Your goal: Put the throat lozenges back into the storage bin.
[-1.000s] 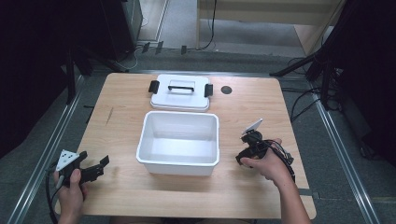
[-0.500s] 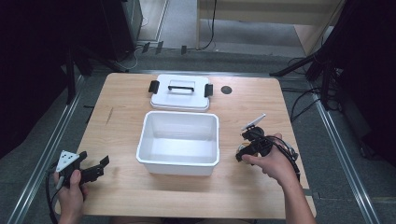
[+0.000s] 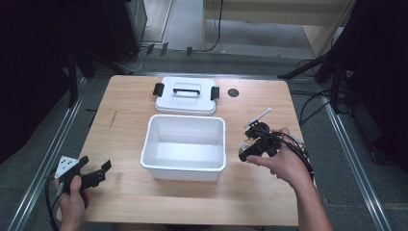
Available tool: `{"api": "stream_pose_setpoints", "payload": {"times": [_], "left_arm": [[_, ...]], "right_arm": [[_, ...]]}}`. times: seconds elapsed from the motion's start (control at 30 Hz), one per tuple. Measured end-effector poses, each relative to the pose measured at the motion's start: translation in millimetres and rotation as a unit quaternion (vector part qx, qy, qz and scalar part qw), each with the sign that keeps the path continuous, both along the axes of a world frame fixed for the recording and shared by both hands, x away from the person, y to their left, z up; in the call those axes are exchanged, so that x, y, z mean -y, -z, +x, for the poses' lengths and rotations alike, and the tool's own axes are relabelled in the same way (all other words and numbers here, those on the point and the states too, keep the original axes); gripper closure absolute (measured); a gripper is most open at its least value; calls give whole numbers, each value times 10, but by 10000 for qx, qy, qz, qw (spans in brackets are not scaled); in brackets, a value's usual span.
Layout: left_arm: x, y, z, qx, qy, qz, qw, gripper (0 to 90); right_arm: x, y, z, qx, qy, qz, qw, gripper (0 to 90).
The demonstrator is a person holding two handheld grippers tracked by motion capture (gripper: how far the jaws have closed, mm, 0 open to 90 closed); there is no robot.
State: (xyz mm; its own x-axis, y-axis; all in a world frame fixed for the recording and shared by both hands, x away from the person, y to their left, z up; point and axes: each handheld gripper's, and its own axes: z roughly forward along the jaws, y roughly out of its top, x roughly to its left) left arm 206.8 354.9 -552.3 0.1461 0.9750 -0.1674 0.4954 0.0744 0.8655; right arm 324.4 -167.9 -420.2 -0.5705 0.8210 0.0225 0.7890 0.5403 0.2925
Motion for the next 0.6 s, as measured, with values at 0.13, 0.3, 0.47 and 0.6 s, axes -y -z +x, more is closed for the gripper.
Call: {"api": "stream_pose_setpoints", "payload": {"times": [0.13,0.3,0.47,0.6], "left_arm": [[-1,1,1,0,12,-21,10000,84],[-3,0,1,-8,15,-26,10000,84],[-4,1,2,-5,13,-43,10000,84],[-10,3,5,4,7,-77,10000,84]], "right_arm": [[-36,-111,-3,109,-92,1,9999,204],[-89,-239,-12,190,-164,24,9997,204],[-140,-341,-10,275,-221,79,9993,204],[-185,-425,-22,358,-346,149,9986,204]]}}
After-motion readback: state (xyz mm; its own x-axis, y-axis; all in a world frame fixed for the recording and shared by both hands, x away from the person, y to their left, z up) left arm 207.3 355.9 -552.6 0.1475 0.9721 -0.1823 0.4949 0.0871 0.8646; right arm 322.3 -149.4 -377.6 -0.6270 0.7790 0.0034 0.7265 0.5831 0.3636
